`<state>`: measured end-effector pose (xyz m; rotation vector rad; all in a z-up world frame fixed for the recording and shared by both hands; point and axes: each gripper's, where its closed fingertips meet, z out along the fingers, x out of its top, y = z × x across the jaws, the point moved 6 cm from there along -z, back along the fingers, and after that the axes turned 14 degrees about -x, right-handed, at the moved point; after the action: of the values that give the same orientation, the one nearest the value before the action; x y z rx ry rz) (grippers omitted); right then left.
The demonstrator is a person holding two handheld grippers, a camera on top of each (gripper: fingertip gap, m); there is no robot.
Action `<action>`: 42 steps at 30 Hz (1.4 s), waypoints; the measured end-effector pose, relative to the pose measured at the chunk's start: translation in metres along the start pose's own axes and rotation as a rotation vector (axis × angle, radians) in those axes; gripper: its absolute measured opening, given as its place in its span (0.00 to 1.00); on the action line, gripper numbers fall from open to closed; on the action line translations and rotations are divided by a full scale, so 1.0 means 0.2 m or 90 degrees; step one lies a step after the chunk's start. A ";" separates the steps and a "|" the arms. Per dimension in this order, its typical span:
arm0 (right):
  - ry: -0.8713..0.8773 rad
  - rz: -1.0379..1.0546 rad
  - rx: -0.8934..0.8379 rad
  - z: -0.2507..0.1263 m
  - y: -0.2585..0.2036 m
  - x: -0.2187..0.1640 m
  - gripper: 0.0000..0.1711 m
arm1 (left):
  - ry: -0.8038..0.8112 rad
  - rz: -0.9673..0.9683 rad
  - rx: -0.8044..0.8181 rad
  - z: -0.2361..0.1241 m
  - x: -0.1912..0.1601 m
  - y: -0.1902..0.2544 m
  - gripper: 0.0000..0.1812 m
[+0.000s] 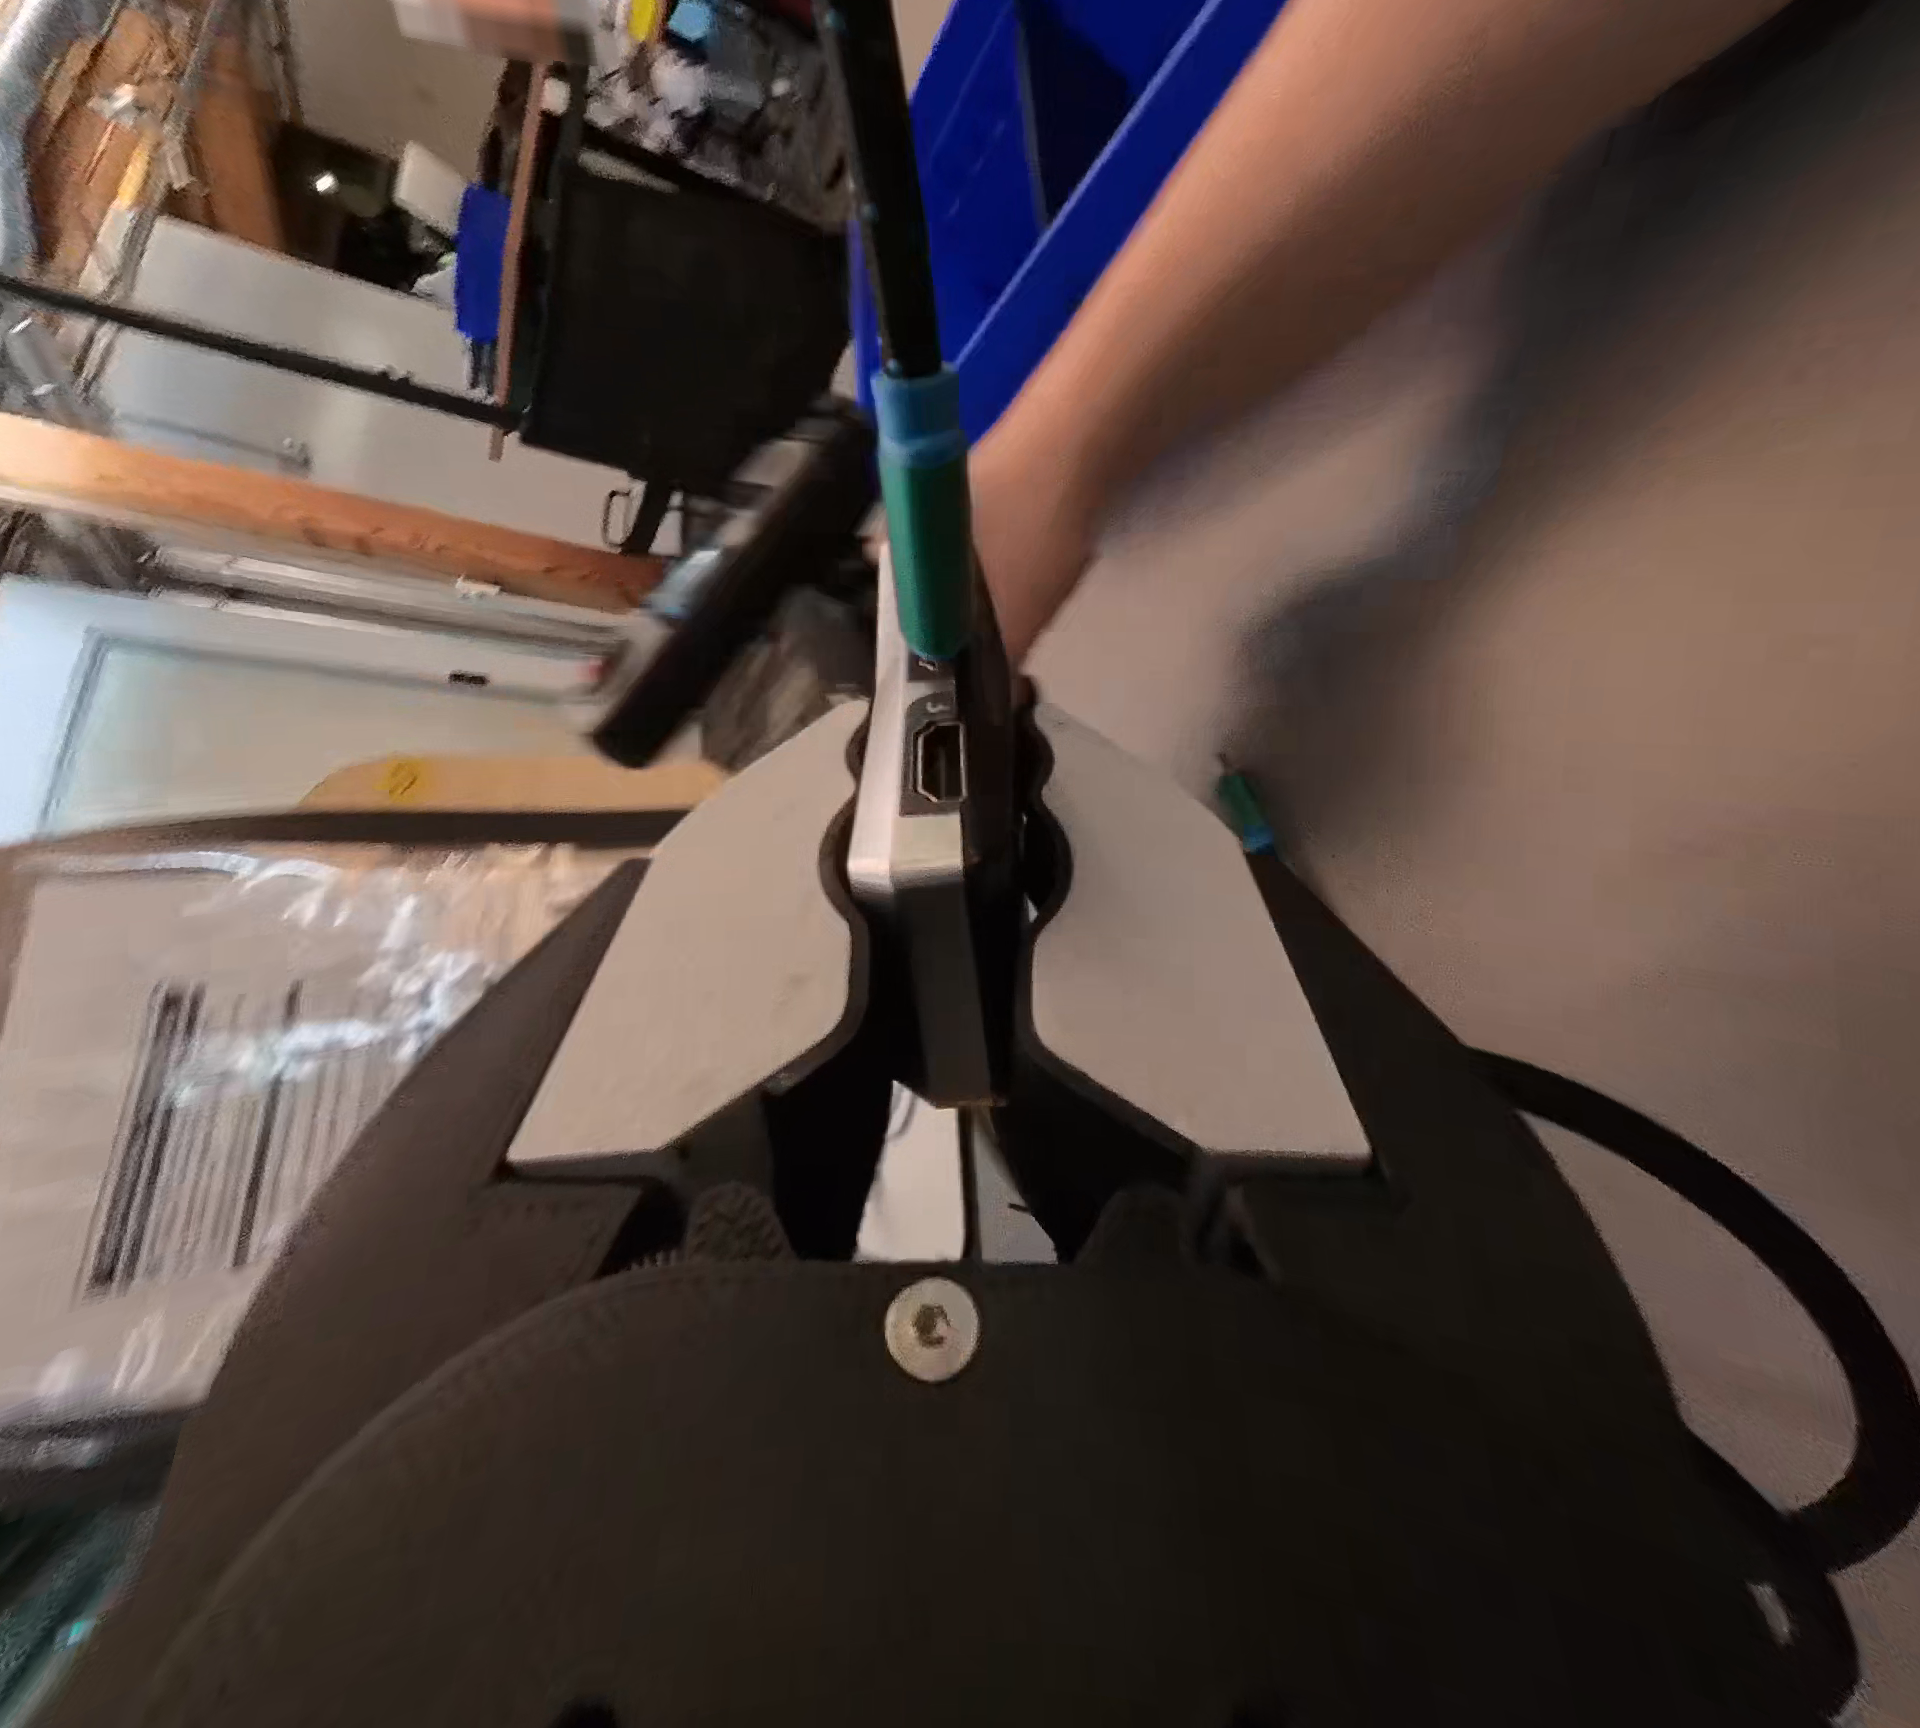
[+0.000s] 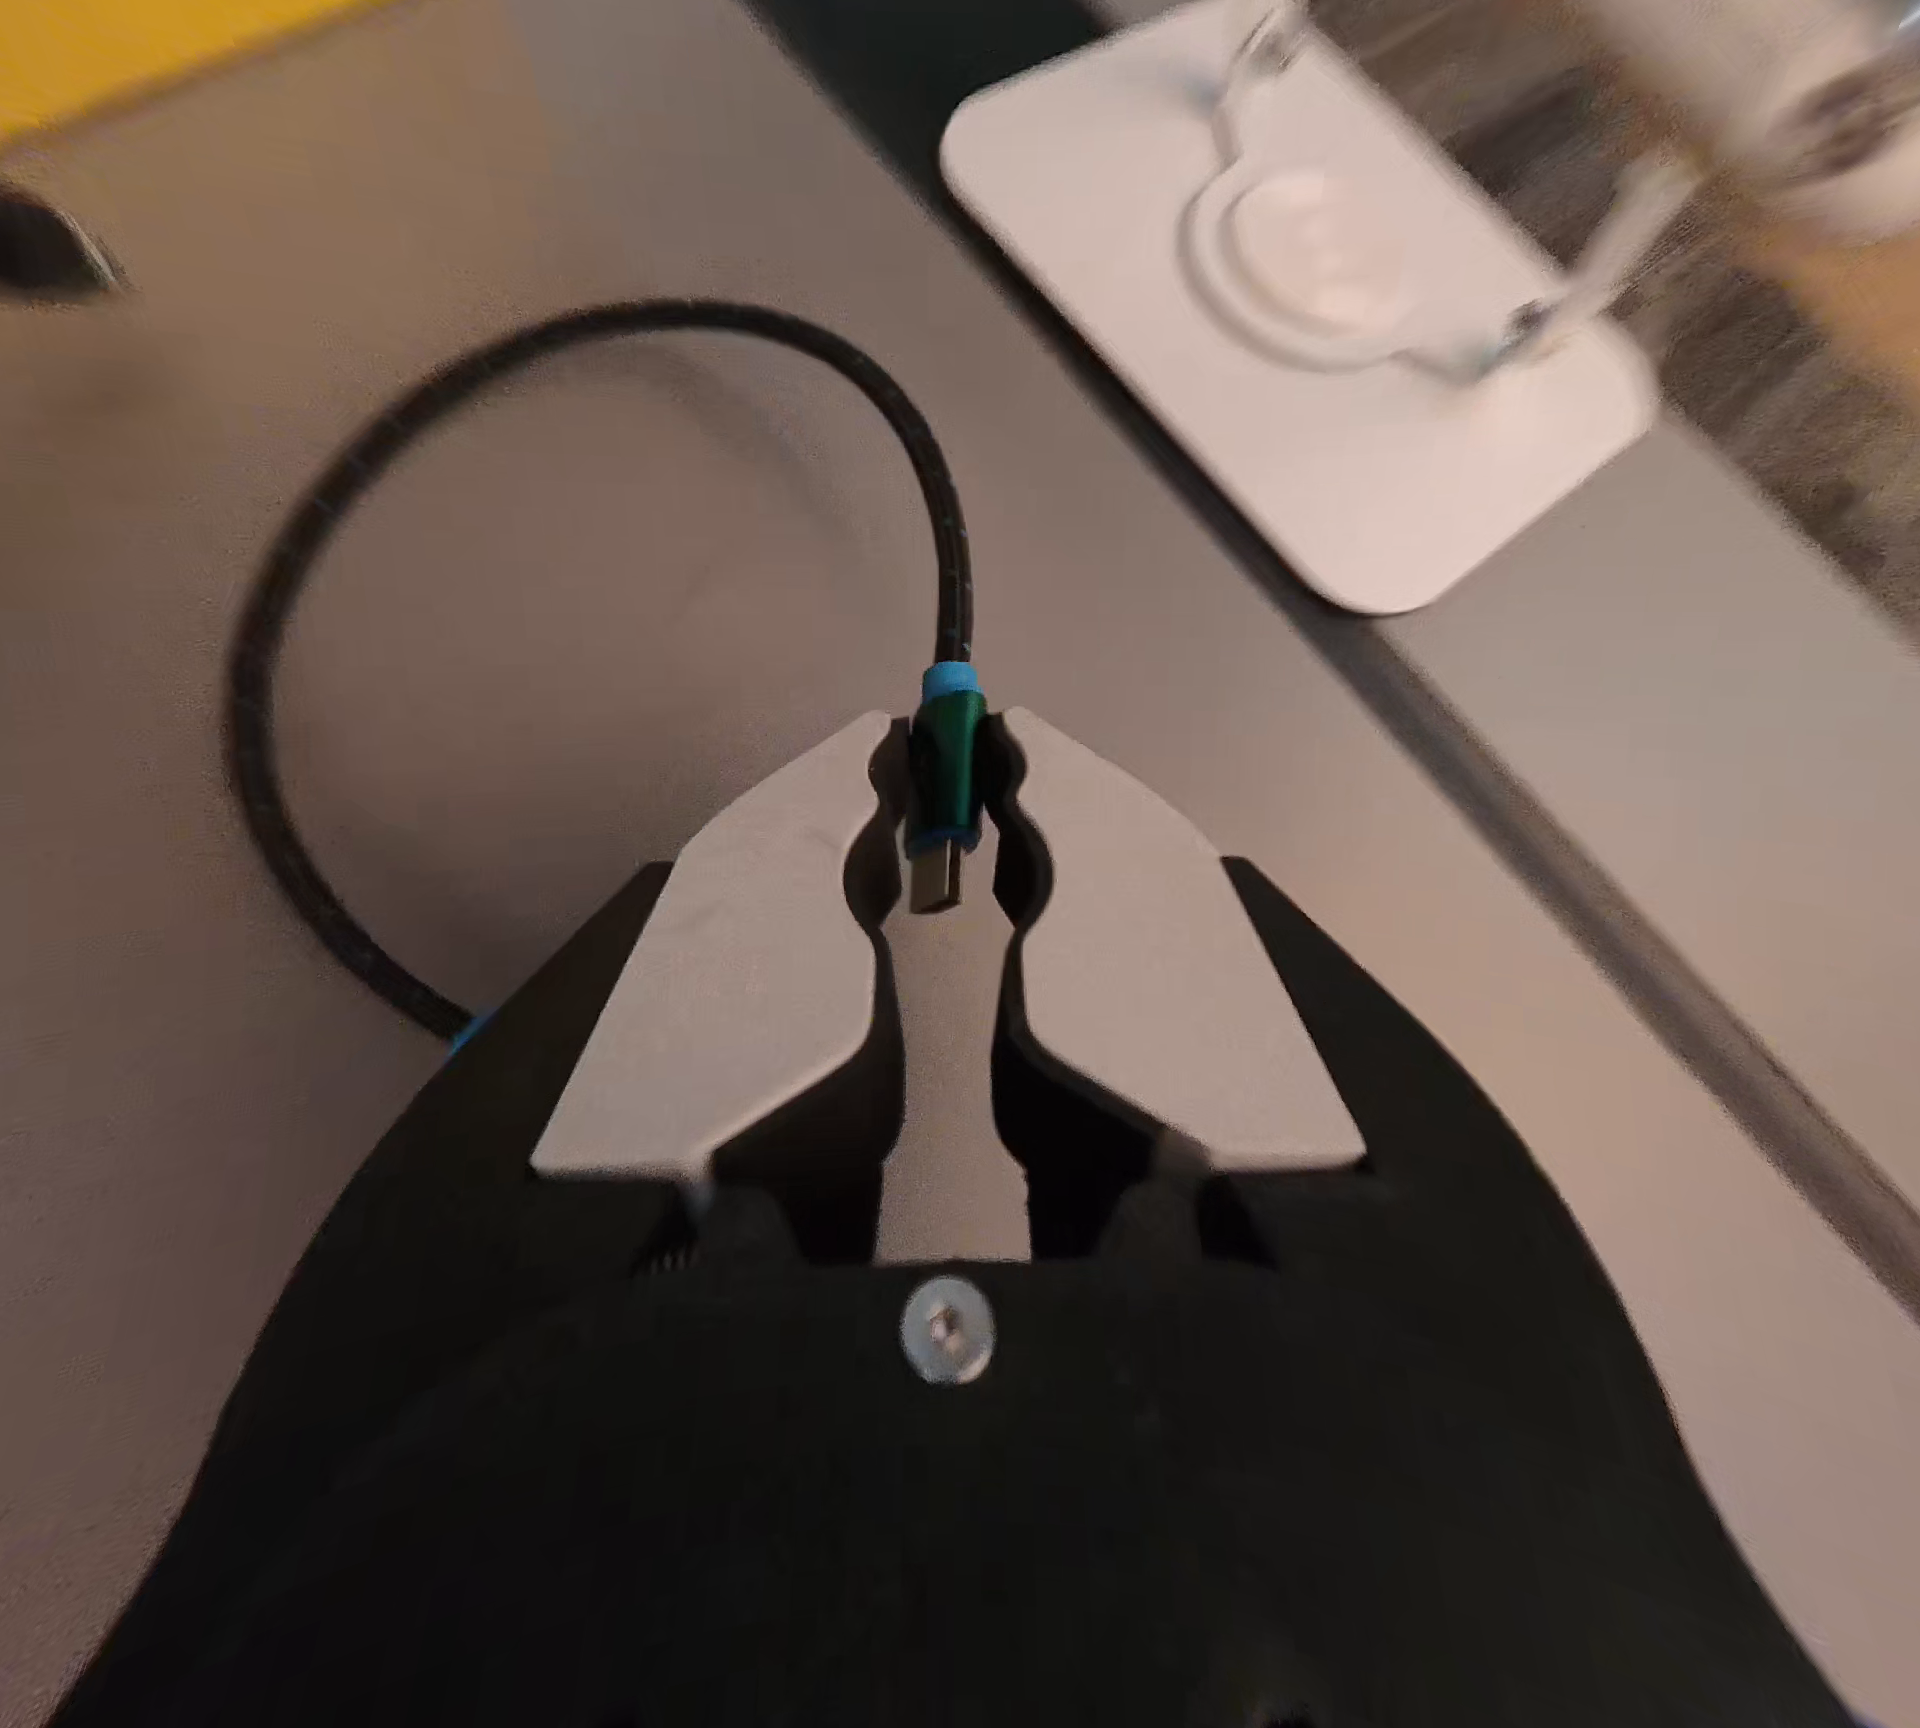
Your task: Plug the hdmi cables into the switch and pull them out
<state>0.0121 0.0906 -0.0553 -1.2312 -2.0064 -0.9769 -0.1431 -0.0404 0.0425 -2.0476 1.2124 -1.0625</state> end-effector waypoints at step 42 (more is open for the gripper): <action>0.344 -0.106 -0.207 -1.03 0.18 0.30 0.07 | 0.221 -0.306 -0.288 0.24 0.23 0.12 0.37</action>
<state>0.0412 -0.0392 0.1181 -0.8336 -1.5767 -1.5732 -0.1016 -0.0892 0.0144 -2.6764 1.2391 -1.5251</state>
